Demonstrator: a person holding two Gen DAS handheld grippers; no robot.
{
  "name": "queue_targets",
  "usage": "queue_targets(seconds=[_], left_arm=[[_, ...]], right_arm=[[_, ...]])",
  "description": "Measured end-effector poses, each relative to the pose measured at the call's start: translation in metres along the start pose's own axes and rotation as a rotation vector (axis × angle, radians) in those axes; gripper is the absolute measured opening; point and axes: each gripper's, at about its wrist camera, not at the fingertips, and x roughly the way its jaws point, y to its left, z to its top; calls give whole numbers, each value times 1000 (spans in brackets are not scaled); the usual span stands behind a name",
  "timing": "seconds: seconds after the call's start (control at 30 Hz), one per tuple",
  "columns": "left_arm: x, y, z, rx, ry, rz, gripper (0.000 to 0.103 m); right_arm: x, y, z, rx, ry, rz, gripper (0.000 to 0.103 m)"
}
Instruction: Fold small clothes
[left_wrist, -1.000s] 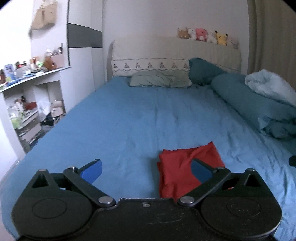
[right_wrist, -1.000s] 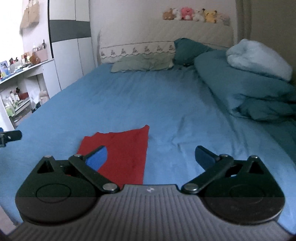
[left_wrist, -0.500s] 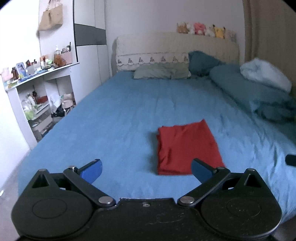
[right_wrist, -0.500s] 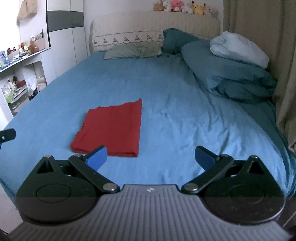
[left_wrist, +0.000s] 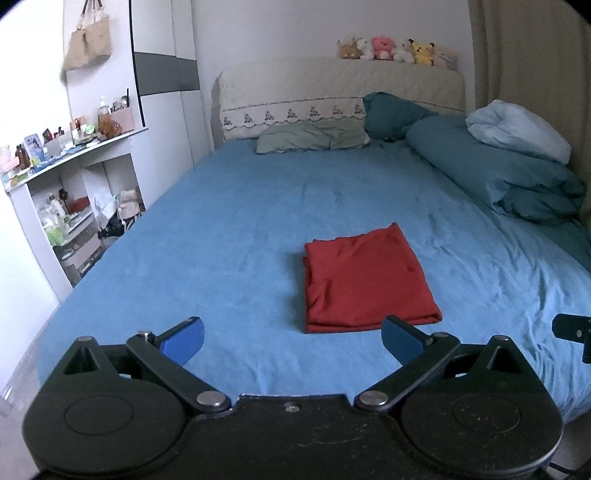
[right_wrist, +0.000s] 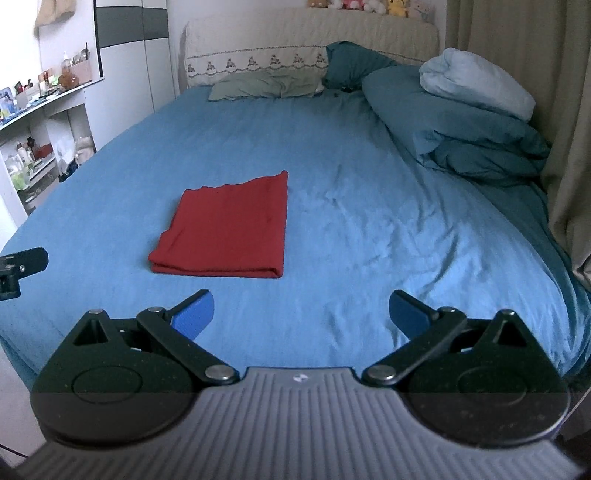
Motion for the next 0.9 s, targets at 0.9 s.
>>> queue_targets(seconds=[0.9], left_arm=[[-7, 10, -3, 9, -22, -2, 103]], right_arm=[[-5, 1, -5, 3, -2, -1, 103]])
